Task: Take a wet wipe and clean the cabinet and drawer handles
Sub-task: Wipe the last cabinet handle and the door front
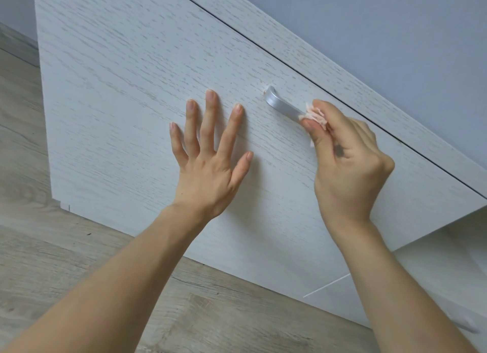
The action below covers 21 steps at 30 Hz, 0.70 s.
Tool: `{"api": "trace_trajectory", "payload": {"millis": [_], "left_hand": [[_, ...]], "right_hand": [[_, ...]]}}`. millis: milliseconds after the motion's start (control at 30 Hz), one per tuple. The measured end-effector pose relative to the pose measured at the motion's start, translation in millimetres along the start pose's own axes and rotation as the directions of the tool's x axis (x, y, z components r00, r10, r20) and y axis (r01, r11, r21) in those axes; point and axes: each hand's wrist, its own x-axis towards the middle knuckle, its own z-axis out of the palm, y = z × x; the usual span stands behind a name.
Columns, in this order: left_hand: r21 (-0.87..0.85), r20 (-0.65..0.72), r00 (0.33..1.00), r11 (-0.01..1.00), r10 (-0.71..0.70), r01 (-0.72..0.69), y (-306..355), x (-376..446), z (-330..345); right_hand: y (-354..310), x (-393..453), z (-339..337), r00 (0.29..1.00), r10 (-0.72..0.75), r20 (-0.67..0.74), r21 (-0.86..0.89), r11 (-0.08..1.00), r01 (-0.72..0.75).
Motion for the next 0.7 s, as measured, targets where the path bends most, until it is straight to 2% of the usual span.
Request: {"api": "trace_trajectory", "payload": {"millis": [167, 267, 367, 700], "left_hand": [[0.049, -0.042, 0.999, 0.999, 0.018, -0.016, 1, 1, -1], [0.024, -0.100, 0.995, 1.000, 0.011, -0.009, 4, 5, -2], [0.037, -0.125, 0.989, 0.997, 0.074, -0.070, 1, 13, -6], [-0.024, -0.103, 0.995, 1.000, 0.011, -0.014, 9, 23, -3]], "right_hand": [[-13, 6, 10, 0.999, -0.051, -0.009, -0.035, 0.998, 0.050], [-17, 6, 10, 0.999, 0.045, -0.007, 0.016, 0.999, -0.045], [-11, 1, 0, 0.993, 0.115, -0.029, 0.052, 0.992, -0.113], [-17, 9, 17, 0.998, -0.043, -0.041, -0.095, 0.995, 0.039]]}}
